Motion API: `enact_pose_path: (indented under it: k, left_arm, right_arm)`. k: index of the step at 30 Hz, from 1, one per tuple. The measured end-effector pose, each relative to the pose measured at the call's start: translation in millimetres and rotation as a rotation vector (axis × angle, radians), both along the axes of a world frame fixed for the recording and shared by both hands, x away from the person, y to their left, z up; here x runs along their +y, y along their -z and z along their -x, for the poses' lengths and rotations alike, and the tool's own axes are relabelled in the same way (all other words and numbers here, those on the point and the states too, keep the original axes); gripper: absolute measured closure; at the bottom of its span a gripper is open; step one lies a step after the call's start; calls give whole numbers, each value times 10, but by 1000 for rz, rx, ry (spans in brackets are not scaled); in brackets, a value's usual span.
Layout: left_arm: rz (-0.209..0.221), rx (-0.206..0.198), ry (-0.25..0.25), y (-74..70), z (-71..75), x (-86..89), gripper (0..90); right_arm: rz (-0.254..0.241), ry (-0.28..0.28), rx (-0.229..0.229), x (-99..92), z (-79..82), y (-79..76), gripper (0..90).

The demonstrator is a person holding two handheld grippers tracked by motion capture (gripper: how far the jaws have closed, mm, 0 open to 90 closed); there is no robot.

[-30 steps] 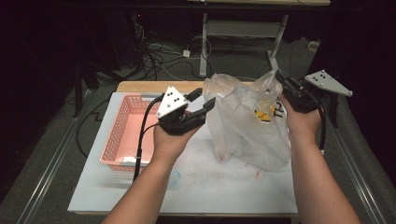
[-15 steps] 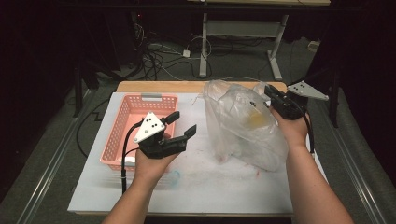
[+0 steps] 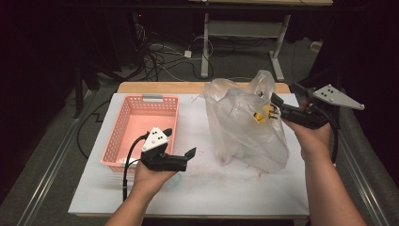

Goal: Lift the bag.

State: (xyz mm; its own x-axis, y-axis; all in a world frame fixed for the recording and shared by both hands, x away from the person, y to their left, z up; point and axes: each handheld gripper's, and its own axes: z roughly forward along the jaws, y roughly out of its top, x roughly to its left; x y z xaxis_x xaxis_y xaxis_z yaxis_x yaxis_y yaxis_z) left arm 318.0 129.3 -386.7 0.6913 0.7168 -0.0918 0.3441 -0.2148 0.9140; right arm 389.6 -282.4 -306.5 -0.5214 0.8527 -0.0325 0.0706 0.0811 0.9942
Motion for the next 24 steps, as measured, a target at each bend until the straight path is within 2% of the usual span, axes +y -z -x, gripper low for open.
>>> enact_pose_path:
  k: [3,6,14,24]
  left_arm:
    - [-7,-3,-4,27,23,23,0]
    - [-13,7,-13,67,46,48,0]
    - [-47,16,-11,173,151,124,0]
    - [-23,15,-21,263,190,149,0]
  right_arm:
    - [16,0,5,-30,77,53,85]
    - [14,22,31,-73,157,121,3]
    - [26,77,70,-296,355,371,3]
    - [54,97,154,-422,527,831,3]
